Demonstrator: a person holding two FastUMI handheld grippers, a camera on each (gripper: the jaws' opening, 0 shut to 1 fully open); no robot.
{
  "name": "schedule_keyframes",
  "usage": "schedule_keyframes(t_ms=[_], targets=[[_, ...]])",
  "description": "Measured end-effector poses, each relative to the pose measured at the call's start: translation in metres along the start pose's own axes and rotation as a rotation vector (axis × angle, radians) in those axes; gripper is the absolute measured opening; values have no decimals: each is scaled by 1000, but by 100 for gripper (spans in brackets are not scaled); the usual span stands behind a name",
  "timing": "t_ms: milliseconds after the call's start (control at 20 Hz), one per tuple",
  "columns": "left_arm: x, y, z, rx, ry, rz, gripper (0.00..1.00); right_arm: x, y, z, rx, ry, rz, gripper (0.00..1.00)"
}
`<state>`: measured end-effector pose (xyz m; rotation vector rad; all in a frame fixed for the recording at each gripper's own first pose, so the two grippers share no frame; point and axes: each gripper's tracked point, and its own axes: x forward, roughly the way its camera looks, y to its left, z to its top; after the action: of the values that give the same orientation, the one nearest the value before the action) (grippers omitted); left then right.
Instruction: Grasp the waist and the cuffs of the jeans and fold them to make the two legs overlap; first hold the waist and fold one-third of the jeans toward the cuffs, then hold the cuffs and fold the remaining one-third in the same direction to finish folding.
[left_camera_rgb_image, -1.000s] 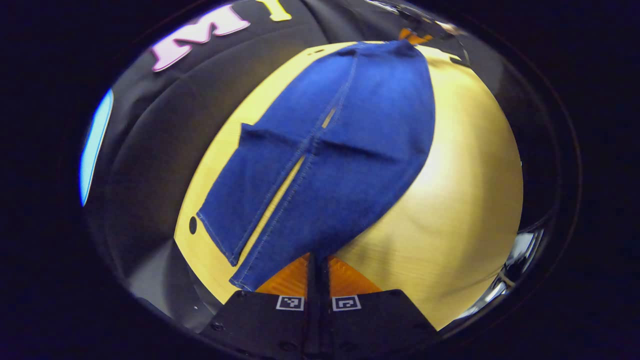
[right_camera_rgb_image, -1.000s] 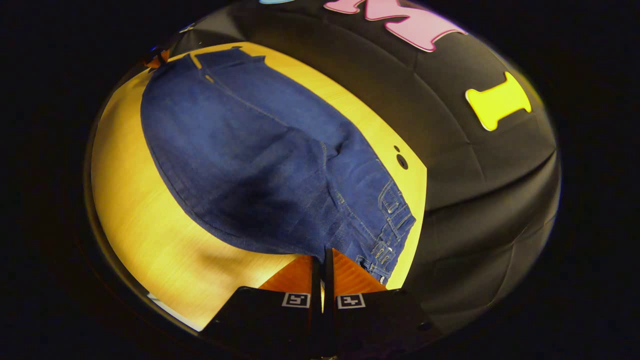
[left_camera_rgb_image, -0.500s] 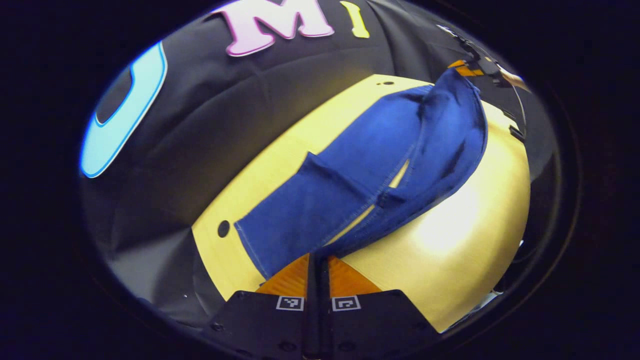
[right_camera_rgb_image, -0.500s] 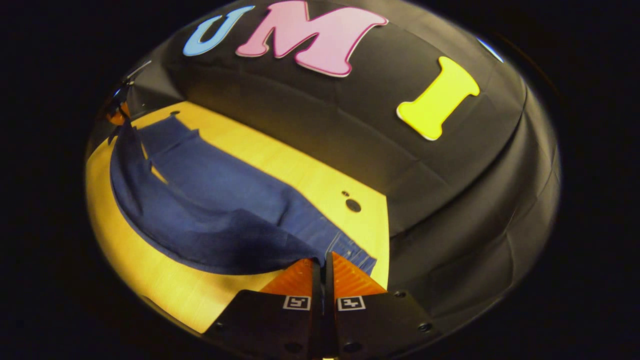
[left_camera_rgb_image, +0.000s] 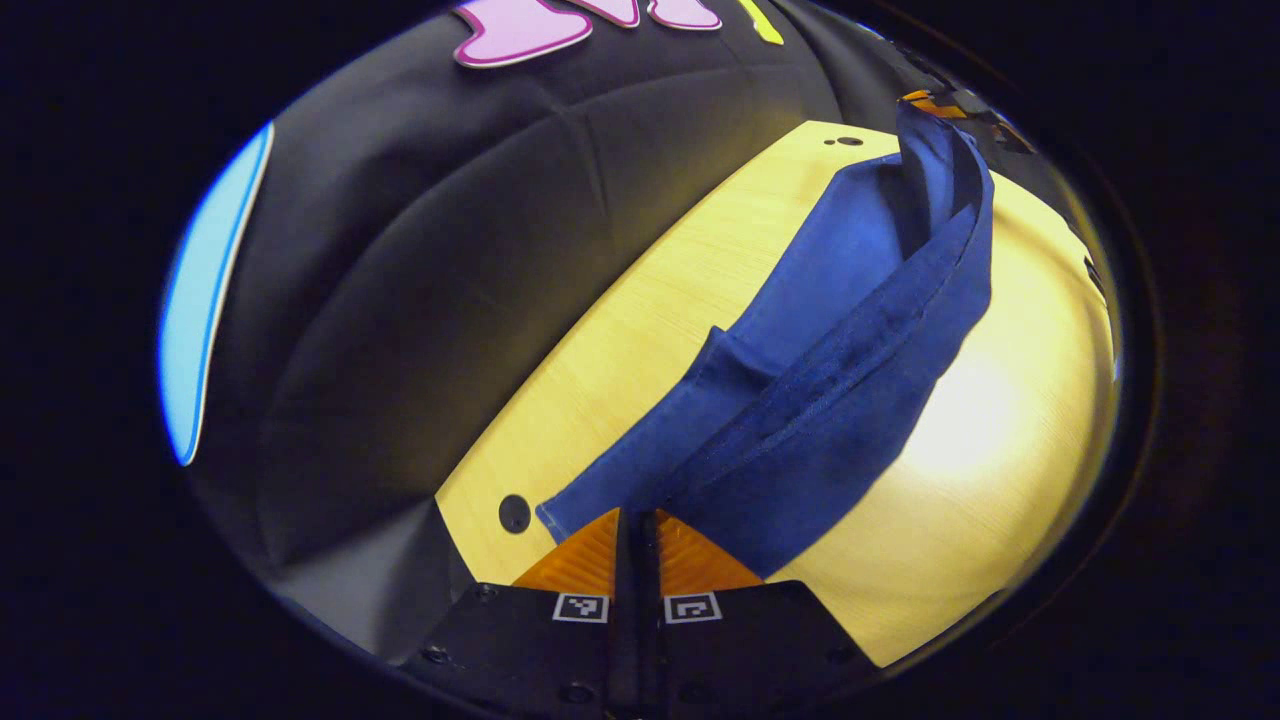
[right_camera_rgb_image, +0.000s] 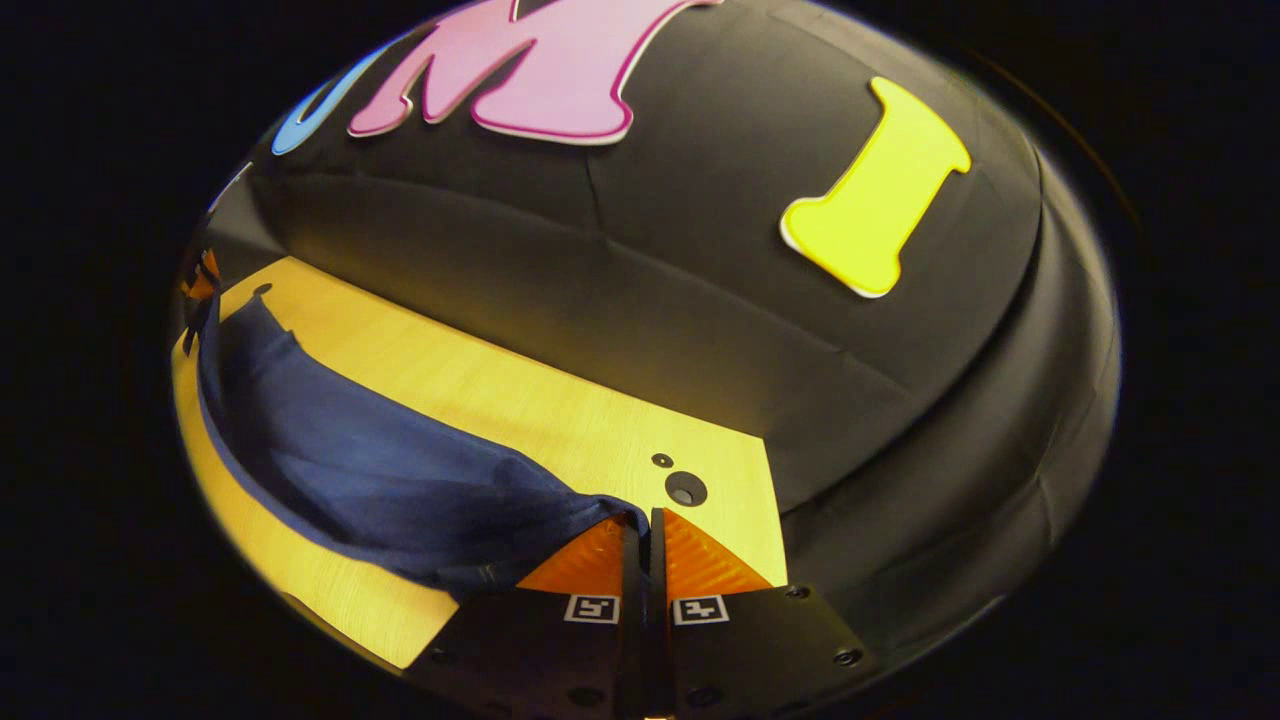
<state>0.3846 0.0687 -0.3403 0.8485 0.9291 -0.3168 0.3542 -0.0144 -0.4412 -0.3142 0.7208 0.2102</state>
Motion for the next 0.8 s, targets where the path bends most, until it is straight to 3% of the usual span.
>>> schedule_keyframes(t_ms=[150,250,350,400,500,550,700,800], targets=[[31,5,2,20,23,11,8,46,8,-15,91,80,8,5],[45,0,-4,-1,40,-12,11,65,18,-26,131,117,33,14],[51,-4,-10,-30,61,-22,46,79,17,-32,148,127,30,18],[56,-2,-14,-51,68,-8,63,79,16,-35,152,127,22,27],[51,12,-18,-101,48,36,98,79,6,-30,160,110,0,69],[48,16,-17,-130,31,52,98,78,3,-22,178,88,3,90],[26,27,-19,-208,-30,101,98,48,-16,-10,257,46,14,94],[3,32,-15,-273,-89,127,98,23,-33,-4,373,13,37,97]])
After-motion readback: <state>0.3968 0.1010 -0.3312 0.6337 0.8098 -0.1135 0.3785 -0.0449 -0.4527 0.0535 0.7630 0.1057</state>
